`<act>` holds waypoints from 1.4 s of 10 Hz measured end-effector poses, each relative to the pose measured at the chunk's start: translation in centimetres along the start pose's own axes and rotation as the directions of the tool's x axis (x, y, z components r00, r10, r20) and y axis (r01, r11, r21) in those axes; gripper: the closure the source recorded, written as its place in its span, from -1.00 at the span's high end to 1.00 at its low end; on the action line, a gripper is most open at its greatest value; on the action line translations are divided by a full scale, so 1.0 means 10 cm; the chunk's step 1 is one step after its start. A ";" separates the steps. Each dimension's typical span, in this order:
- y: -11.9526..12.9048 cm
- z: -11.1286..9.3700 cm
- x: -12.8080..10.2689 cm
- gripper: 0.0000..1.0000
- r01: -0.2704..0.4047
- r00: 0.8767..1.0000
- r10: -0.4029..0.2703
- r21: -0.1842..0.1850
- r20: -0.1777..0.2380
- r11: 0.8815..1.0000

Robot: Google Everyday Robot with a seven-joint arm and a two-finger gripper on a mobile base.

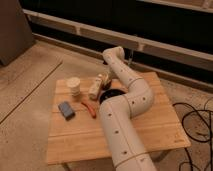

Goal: Push the eraser across the table

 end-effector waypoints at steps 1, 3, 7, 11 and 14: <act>0.02 -0.06 -0.22 0.30 0.020 0.996 -0.019 -0.013 0.084 1.000; 0.09 -0.17 -0.53 0.30 0.055 0.978 -0.042 -0.062 0.202 0.997; 0.07 -0.26 -0.81 0.30 0.100 0.946 -0.066 -0.093 0.317 0.991; -0.05 -1.47 -1.03 0.30 0.047 0.914 -0.041 -0.006 0.404 0.999; 0.10 -1.87 -0.57 0.30 0.065 0.951 -0.047 -0.048 0.304 0.997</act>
